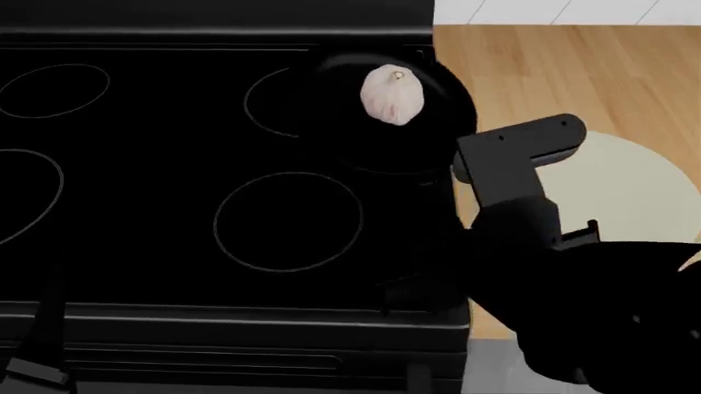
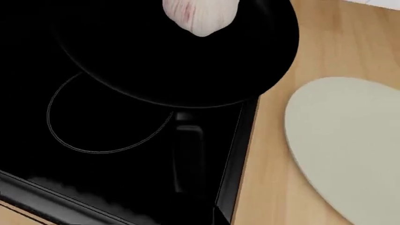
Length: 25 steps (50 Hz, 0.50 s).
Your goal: Pick up the pan and dump the vegetables in it onto the plate. Then return the pan to the stove.
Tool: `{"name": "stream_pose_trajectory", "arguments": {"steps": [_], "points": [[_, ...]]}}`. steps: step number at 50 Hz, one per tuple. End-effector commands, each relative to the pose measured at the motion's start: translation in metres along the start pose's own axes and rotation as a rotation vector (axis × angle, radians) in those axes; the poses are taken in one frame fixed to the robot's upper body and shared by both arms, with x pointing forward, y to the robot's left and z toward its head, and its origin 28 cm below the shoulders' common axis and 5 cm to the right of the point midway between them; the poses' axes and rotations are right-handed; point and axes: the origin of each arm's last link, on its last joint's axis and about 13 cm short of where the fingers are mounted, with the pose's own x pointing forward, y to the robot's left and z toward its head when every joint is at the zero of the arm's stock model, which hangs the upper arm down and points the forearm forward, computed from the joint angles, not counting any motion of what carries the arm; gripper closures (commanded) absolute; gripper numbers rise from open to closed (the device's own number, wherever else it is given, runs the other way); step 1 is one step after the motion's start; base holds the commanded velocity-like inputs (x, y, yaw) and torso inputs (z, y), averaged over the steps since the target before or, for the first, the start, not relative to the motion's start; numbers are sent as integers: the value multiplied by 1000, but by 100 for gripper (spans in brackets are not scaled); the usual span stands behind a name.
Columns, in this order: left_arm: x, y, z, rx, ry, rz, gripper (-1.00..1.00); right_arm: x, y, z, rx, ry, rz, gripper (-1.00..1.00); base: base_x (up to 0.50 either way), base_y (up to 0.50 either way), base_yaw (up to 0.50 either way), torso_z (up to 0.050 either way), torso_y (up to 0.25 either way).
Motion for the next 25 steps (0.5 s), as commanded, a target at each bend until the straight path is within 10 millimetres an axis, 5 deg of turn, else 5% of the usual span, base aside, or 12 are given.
{"name": "stream_pose_trajectory", "arguments": {"steps": [1, 11, 25], "points": [[-1, 0, 0, 4, 2, 3, -100, 1, -25, 7, 125, -134, -50, 100, 0, 0, 0, 0, 10], [-2, 2, 10, 22, -26, 9, -100, -10, -41, 6, 233, -206, -57, 100, 0, 0, 0, 0, 2], [-8, 0, 15, 37, -39, -3, -100, 17, -53, -2, 308, -151, -52, 100, 0, 0, 0, 0, 1]]}}
